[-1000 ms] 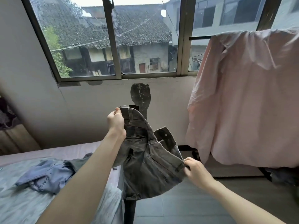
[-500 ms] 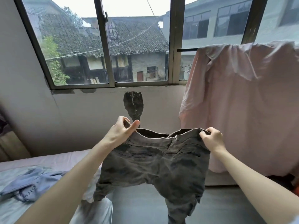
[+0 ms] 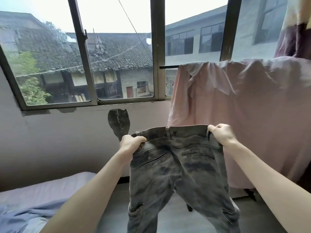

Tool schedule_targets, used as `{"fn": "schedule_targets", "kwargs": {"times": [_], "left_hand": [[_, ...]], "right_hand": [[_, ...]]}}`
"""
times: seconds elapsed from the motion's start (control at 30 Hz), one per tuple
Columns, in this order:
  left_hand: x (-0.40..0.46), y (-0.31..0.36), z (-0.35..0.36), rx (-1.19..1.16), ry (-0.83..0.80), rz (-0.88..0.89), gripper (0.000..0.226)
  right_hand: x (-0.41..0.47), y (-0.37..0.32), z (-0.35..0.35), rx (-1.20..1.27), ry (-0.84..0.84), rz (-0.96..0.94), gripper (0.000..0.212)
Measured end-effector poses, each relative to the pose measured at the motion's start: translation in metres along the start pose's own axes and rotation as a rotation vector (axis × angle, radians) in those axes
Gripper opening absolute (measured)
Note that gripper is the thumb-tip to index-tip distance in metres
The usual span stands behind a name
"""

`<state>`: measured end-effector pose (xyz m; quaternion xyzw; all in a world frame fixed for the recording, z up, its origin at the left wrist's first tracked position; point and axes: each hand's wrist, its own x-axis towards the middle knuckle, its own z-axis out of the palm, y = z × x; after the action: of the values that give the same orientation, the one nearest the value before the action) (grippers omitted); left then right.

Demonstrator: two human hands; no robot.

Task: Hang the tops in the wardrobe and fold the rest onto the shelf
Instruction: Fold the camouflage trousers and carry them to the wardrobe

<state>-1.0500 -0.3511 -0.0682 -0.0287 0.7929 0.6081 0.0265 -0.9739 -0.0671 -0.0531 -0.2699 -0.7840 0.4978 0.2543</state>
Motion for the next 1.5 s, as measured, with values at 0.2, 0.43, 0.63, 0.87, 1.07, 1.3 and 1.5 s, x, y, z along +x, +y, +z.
{"fn": "schedule_targets", "kwargs": {"times": [0.2,0.43,0.63,0.87,1.07,1.3,1.5], "left_hand": [[-0.009,-0.002,0.045,-0.118,-0.127,0.023,0.005],[-0.033,0.019,0.075,0.019,-0.276,0.165,0.012],[-0.047,-0.001,0.088,-0.023,-0.371,0.035,0.019],[-0.031,-0.016,0.051,0.263,-0.100,0.131,0.016],[-0.048,-0.008,0.063,0.171,-0.138,0.187,0.034],[-0.049,-0.008,0.055,-0.046,-0.190,0.092,0.011],[-0.062,-0.009,0.044,-0.263,-0.371,0.057,0.028]], "right_hand": [[-0.008,0.027,-0.014,0.236,-0.079,0.112,0.009],[-0.034,0.026,0.008,0.257,-0.193,-0.018,0.010],[-0.051,0.027,0.029,0.252,-0.377,0.000,0.011],[-0.041,0.019,0.016,0.189,-0.192,-0.053,0.014],[-0.069,-0.004,0.046,0.161,-0.309,-0.137,0.019],[-0.079,-0.001,0.062,0.216,-0.361,-0.070,0.013],[-0.077,-0.005,0.069,0.320,-0.319,0.038,0.015]]}}
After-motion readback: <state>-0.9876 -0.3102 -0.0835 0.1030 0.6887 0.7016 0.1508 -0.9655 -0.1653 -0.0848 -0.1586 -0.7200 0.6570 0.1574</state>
